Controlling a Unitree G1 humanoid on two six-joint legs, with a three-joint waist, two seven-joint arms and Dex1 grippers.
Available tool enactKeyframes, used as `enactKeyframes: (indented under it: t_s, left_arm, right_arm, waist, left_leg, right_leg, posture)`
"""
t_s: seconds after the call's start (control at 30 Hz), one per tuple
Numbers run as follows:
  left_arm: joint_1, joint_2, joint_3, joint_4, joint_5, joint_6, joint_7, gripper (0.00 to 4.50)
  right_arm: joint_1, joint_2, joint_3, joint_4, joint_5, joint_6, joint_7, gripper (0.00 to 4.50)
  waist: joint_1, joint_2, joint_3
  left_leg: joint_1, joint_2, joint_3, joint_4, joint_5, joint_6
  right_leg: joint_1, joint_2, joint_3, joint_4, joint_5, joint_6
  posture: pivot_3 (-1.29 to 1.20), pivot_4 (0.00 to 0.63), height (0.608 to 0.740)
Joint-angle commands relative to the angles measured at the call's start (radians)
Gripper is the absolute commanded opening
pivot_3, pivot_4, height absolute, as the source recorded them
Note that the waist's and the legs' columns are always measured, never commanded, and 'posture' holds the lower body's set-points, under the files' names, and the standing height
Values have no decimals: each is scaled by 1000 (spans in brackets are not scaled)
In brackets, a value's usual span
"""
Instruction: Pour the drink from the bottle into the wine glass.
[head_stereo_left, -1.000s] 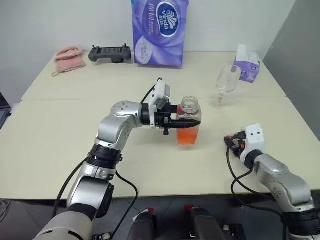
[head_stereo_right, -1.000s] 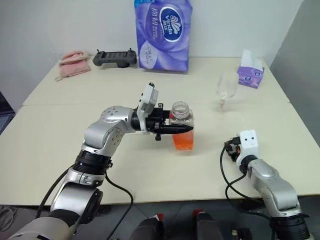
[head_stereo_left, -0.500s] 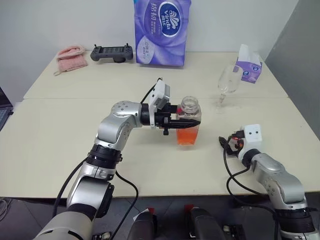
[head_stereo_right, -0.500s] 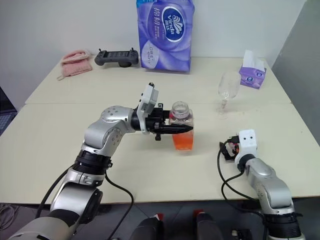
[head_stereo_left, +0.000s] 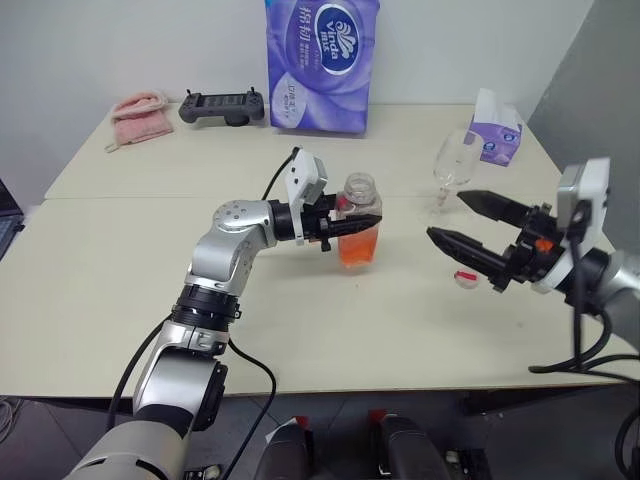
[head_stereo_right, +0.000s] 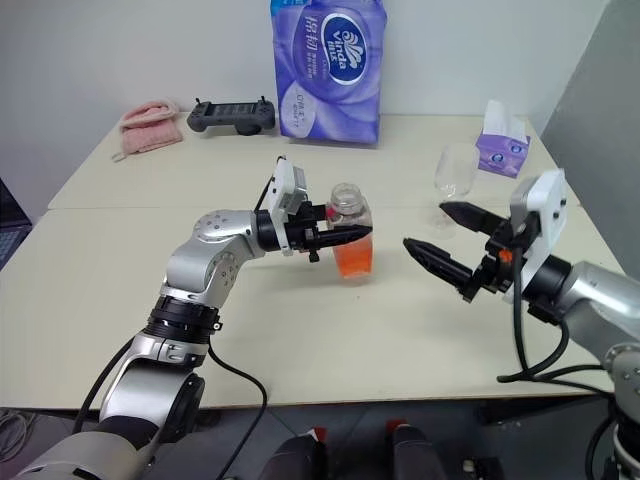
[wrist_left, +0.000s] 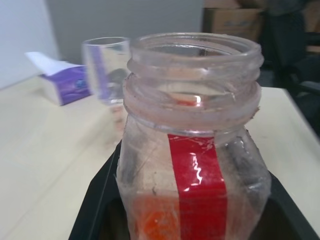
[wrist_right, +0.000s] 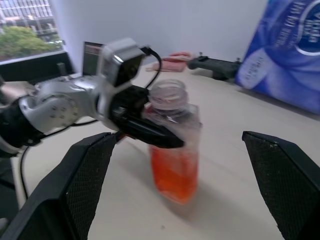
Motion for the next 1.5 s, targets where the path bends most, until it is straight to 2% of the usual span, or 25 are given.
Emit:
enactKeyframes:
  t_s: [0.03,0.13,0.33,0.5,0.8,1.17,1.43,1.5]
  left_arm:
    - [-81,13,67,78,92,-109,193,1761]
    - [-111,11,103,149,151,-158,361,1761]
    - [-82,-6,166,201,225,-194,626,1761]
    - [-61,-13,215,245,229,-192,753,1761]
    - [-49,-12,308,341,158,-216,759,1761]
    - [-55,0,314,418,163,-255,752,1761]
    - [-39,-2,310,402,165,-248,755,4309]
    - [-32,-2,310,393,168,-245,760,4453]
  right_arm:
    - [-146,-8,45,26,91,25,-51,4460]
    - [-196,7,84,43,82,22,-67,4460]
    - [-197,34,144,55,13,-7,-47,4460]
    - [-202,47,154,61,0,-15,-41,4460]
    - [-214,59,159,61,-5,-10,-49,4460]
    - [-221,68,164,58,-12,-4,-65,4460]
    - [-217,72,165,57,-20,-2,-67,4500]
    - [-220,73,167,60,-25,-4,-66,4500]
  waist:
    - [1,0,0]
    - [2,0,0]
    - [9,0,0]
    - [13,0,0]
    - [19,0,0]
    - [20,0,0]
    - [20,0,0]
    - [20,0,0]
  left_leg:
    - [0,0,0,0,0,0]
    - [-1,0,-1,0,0,0]
    - [-2,-2,0,0,0,0]
    - [-2,-2,0,0,0,0]
    - [-2,-2,0,1,0,0]
    - [-1,-2,0,1,0,0]
    - [-2,-2,0,1,0,0]
    - [-2,-2,0,1,0,0]
  right_leg:
    - [0,0,0,0,0,0]
    - [0,-1,-1,-1,0,0]
    - [-1,-9,-1,-1,0,1]
    - [-1,-9,-2,0,0,1]
    - [-1,-9,-2,0,1,1]
    - [-1,-9,-2,0,1,1]
    - [-1,-9,-2,0,1,1]
    - [-1,-9,-2,0,1,1]
  posture:
    - [0,150,740]
    - [0,150,740]
    - [0,150,740]
    - [0,150,740]
    - [0,150,740]
    - [0,150,740]
    - [0,150,740]
    - [0,150,740]
